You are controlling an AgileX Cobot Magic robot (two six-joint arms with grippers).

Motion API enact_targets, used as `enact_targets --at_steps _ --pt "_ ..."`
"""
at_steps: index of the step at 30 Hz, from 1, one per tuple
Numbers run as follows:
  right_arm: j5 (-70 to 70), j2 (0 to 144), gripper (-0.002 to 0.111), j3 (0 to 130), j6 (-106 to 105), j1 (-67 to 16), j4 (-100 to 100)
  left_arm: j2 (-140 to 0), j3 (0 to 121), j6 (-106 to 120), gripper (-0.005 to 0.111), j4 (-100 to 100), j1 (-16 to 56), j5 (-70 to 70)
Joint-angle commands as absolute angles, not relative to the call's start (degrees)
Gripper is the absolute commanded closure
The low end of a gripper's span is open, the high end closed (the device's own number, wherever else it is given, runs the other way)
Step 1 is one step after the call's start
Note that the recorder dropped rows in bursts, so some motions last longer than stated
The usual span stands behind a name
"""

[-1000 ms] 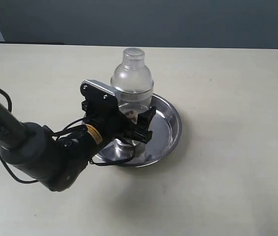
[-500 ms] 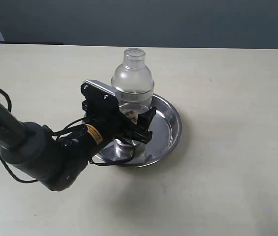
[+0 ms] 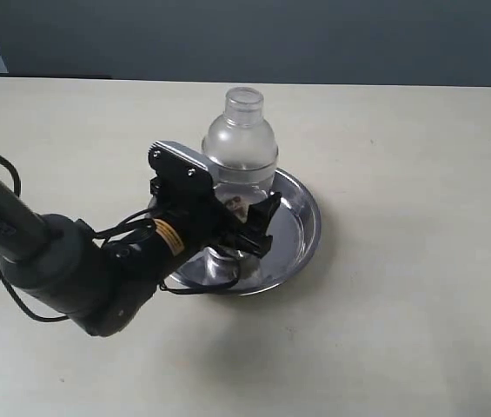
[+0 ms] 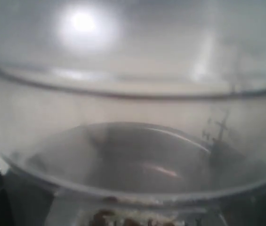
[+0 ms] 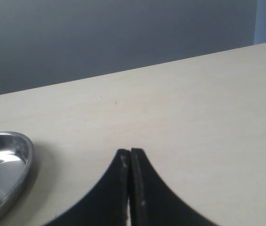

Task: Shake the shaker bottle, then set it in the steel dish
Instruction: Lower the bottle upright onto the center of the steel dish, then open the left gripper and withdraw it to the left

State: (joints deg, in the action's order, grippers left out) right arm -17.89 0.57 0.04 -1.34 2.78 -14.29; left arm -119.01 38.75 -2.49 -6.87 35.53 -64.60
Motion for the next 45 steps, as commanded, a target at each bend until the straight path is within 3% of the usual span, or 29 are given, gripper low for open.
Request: enact_targets --at_steps 1,4,19,39,45 --pt "-17.5 0.3 0.109 0.0 -1.5 2.6 -14.3 -118.7 38.8 -2.5 0.009 -5.9 35.6 -61.8" --pt "-17.5 0.3 0.109 0.0 -1.5 2.6 -14.3 -118.7 38.3 -2.5 0.005 -6.7 35.6 -61.6" --pt "-17.5 0.3 0.109 0.0 -1.5 2.6 -14.3 -118.4 35.4 -2.5 0.005 -8.1 35.6 -70.0" --pt "-17.5 0.3 0.109 0.0 -1.5 2.6 -14.3 -106.8 33.6 -1.1 0.005 -5.4 35.6 -68.5" --pt "-17.5 0.3 0.109 0.0 -1.5 2.6 -14.3 -100.3 33.6 2.5 0.005 -4.3 35.6 -61.9"
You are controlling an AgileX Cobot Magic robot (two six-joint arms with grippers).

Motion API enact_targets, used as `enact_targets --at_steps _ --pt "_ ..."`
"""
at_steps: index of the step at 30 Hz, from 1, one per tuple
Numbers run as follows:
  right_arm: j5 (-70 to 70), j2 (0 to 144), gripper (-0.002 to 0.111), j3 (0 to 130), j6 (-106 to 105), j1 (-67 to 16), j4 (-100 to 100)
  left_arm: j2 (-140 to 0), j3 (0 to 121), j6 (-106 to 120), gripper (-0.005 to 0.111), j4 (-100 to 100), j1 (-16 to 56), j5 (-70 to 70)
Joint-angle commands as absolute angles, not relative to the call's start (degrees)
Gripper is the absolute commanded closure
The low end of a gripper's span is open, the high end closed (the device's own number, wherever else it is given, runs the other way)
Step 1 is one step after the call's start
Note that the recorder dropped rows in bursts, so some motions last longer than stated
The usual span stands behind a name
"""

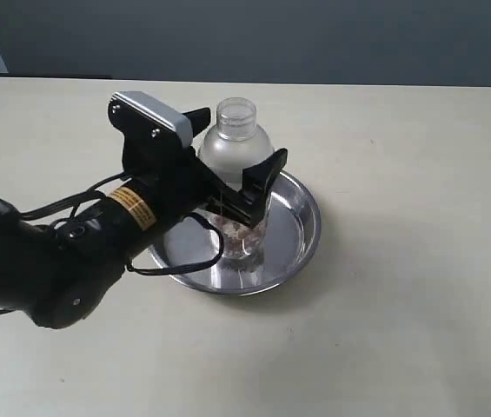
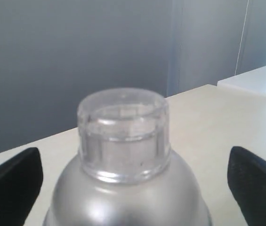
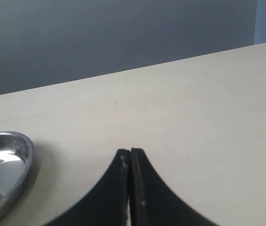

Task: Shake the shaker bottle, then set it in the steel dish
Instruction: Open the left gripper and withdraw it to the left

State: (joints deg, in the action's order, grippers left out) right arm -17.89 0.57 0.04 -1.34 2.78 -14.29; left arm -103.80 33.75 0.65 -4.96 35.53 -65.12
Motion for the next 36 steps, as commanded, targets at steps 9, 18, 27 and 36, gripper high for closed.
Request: enact_targets --at_steps 9,18,27,36 --pt "-17.5 0.3 0.109 0.0 -1.5 2.6 -14.3 -85.2 33.6 13.6 0.017 -12.5 35.6 -47.8" --pt "-17.5 0.3 0.109 0.0 -1.5 2.6 -14.3 -64.8 33.6 19.1 0.105 -14.9 35.6 -20.3" --pt "-17.5 0.3 0.109 0.0 -1.5 2.6 -14.3 -46.7 33.5 23.1 0.105 -21.0 34.2 -10.3" --pt "-17.5 0.3 0.109 0.0 -1.5 2.6 -14.3 -36.1 31.1 28.7 0.106 -20.9 32.7 -6.3"
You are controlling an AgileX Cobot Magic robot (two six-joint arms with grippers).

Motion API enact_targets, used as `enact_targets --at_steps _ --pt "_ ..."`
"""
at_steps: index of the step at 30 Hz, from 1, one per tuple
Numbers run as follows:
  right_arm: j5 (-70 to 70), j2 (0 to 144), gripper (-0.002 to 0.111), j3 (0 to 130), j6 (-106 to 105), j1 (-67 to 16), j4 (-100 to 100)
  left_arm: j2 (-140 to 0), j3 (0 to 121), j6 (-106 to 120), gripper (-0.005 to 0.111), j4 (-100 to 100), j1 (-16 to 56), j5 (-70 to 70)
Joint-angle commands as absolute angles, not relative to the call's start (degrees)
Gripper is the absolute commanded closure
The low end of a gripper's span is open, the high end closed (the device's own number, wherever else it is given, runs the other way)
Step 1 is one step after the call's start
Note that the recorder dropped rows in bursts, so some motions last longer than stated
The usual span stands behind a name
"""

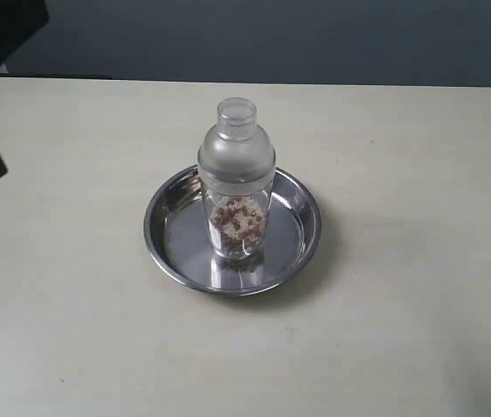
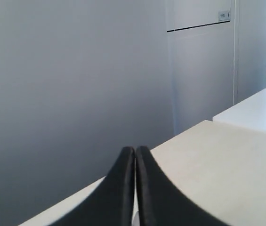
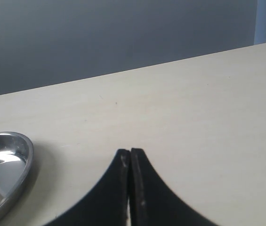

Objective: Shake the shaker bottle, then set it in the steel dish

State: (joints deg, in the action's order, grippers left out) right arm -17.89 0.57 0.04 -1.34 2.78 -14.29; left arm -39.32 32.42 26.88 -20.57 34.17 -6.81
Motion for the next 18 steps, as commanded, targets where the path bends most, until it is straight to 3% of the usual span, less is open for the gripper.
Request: enact_targets --at_steps 1,5,11,18 --pt "-17.5 0.3 0.109 0.0 -1.5 2.6 -14.3 -35.6 31.0 28.7 0.106 -20.9 31.9 -5.9" --pt "-17.5 0.3 0.109 0.0 -1.5 2.6 -14.3 -32.9 28.5 28.7 0.106 -24.7 25.9 -4.8" --pt "-17.5 0.3 0.109 0.0 -1.5 2.6 -14.3 -26.6 21.6 25.8 0.106 -32.7 10.5 5.4" --pt "-17.5 0.3 0.109 0.0 -1.5 2.6 -14.3 -21.6 14.4 25.2 0.106 -30.9 9.1 2.1"
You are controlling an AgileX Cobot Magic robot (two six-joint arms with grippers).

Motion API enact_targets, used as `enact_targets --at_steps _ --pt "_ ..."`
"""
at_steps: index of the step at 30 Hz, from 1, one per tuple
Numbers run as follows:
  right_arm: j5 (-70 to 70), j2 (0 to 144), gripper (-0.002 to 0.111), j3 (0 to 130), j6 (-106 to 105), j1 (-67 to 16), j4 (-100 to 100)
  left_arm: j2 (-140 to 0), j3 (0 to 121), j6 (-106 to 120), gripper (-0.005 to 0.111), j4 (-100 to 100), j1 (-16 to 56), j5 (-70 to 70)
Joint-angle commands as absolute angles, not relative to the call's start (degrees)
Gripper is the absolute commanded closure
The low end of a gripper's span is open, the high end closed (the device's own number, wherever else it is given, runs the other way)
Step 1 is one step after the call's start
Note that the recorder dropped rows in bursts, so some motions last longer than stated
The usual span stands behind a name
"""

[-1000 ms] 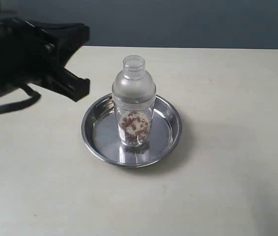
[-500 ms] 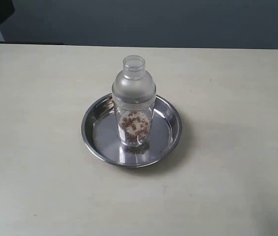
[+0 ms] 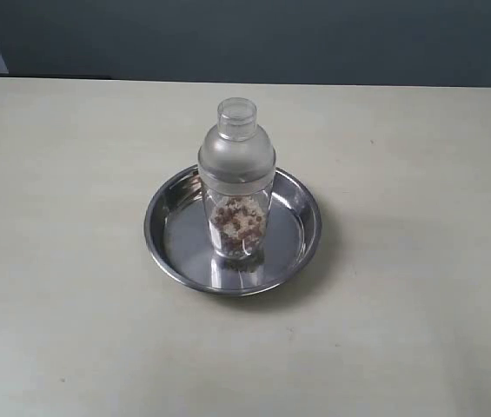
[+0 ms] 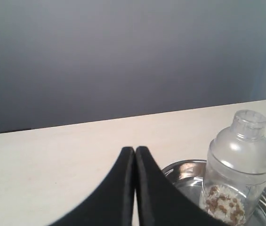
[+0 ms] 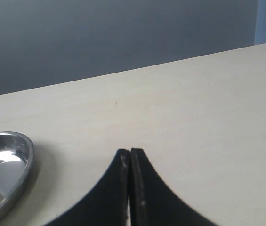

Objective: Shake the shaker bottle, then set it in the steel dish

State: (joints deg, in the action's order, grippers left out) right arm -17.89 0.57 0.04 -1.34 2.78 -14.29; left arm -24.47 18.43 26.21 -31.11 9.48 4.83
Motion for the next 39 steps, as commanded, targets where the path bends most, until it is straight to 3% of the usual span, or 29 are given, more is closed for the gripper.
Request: enact_targets --at_steps 1,8,24,39 --pt "-17.5 0.3 0.109 0.0 -1.5 2.6 -14.3 -20.1 12.9 23.4 0.106 -29.0 9.1 1.3" --pt "-17.5 0.3 0.109 0.0 -1.5 2.6 -14.3 -9.3 4.1 2.6 0.106 -6.5 8.8 -3.5" --pt "-17.5 0.3 0.109 0.0 -1.5 2.6 -14.3 -2.4 0.0 0.4 0.106 -6.2 6.3 14.6" --pt "-17.5 0.3 0.109 0.0 -1.5 2.6 -14.3 -2.4 0.0 0.4 0.106 -6.4 3.0 13.1"
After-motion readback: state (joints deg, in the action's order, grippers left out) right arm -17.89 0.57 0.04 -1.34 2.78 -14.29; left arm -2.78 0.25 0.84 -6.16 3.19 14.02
